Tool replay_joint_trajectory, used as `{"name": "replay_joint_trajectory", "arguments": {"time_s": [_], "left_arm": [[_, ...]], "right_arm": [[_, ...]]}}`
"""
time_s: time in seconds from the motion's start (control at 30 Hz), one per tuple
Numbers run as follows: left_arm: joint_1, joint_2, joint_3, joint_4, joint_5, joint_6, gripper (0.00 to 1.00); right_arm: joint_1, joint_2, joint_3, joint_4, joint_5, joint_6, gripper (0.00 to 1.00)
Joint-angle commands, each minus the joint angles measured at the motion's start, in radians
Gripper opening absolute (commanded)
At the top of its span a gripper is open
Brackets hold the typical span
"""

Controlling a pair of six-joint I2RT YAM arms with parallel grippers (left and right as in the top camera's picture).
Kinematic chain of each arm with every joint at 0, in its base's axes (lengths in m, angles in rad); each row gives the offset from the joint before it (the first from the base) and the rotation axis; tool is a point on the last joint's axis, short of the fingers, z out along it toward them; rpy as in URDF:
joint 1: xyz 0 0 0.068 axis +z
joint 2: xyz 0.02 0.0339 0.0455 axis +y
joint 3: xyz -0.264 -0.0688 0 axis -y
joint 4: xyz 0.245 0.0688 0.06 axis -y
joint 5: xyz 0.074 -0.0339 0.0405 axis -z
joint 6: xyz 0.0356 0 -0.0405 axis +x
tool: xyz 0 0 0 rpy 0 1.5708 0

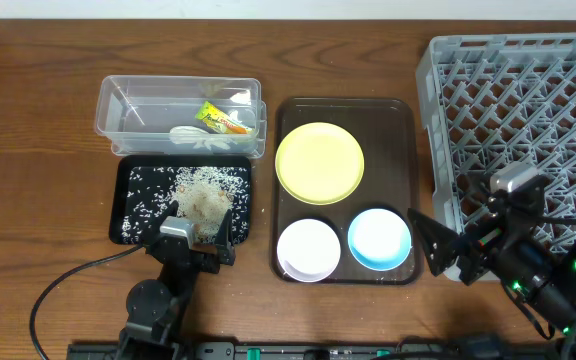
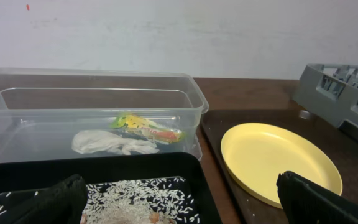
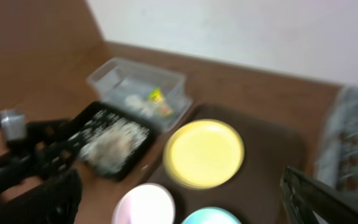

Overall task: Sort waste into correct bins and load items into the dishwasher rack
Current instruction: 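Open and withdraw the right gripper from the rack, then reach the right gripper down to the blue bowl rim and grasp it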

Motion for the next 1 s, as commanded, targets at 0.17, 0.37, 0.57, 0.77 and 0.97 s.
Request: {"name": "replay_joint_trajectory", "arguments": {"time_s": [0.17,0.37,0.57,0.77,0.97], "left_arm": [[0.007,-0.002,-0.012,-0.041,-0.009,0.010,0.99],[0.007,-0.002,-0.012,-0.041,-0.009,0.009,0.99],[0.007,-0.002,-0.012,-0.041,-0.009,0.010,0.99],[0.007,-0.002,-0.012,-0.041,-0.009,0.010,0.99],[0.007,-0.002,-0.012,-0.041,-0.009,0.010,0.99]], "right_arm": [[0.014,0.201,-0.030,-0.210,0.248,0.102,1.00],[0.014,0.444,-0.097,-0.182,0.254,0.121,0.99],[0.044,0.700,-0.101,-0.153,0.297,0.129,0.55],[0.120,0.863,-0.101,-0.106,0.305,0.144,0.50],[0.161,0.962,-0.105,-0.106,0.560,0.282,0.50]]}}
